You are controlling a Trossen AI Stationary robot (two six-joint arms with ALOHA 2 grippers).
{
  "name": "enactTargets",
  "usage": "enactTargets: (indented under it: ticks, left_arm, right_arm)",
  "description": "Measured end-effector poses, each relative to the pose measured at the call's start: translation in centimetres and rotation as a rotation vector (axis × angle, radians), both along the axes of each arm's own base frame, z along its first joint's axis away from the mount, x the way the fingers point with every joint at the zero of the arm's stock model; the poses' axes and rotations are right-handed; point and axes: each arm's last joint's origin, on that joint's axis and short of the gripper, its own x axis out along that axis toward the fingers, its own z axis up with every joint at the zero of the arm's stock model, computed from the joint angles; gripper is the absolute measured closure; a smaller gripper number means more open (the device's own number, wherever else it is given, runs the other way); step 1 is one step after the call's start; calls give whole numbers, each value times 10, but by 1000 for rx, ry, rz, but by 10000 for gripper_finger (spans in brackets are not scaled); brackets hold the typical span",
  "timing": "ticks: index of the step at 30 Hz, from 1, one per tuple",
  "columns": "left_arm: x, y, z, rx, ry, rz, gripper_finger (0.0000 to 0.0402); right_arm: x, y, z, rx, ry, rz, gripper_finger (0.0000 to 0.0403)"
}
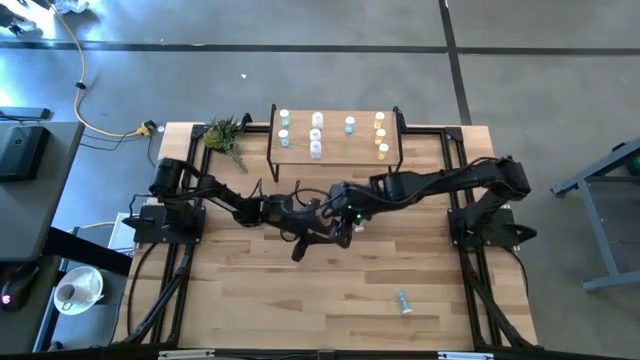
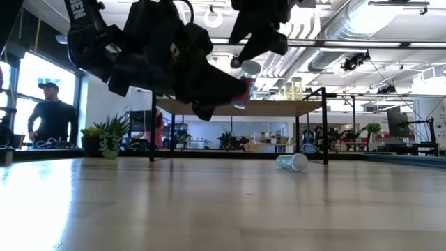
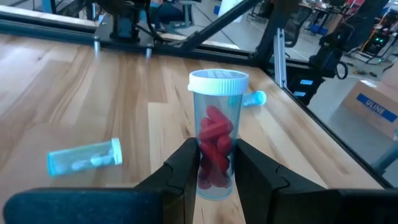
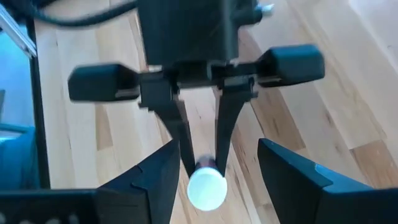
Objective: Pick and place medicine bottles onto shelf by color
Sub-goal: Put the bottom blue pill bottle on the shelf aligned with the other blue pill bottle
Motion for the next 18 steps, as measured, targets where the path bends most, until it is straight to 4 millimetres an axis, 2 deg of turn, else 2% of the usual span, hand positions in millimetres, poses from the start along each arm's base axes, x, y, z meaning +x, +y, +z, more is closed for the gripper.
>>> enactTargets:
  ticks: [4,11,18]
  left_arm:
    - [4,0,4,1,-16,0,324]
    - [9,1,9,2,-34,1,324]
    - [10,2,10,11,-34,50,323]
  right_arm:
    - [-3,-2,4,11,2,-18,197]
    - [-14,-2,-3,6,124,-22,197]
    - [-15,0,-4,28,135,-50,197]
